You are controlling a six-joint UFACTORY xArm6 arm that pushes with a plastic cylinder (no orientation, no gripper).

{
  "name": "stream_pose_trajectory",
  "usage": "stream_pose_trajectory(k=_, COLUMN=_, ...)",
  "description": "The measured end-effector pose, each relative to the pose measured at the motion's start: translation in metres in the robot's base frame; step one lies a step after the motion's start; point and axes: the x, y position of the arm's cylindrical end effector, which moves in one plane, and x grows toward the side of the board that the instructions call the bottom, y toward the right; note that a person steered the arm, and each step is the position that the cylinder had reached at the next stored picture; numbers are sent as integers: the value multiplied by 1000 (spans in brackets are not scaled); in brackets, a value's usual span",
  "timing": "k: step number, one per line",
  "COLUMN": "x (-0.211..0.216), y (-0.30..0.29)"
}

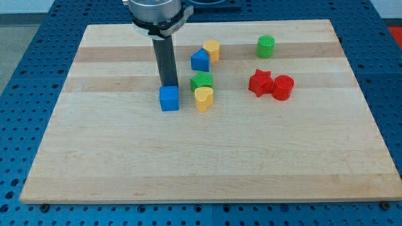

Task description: Move the heart diagonal bottom right to the green star

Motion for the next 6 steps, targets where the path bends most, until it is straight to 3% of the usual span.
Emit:
stream_pose_trajectory(k=4, x=33, y=62)
stream_pose_trajectory(k=6, x=69, y=66)
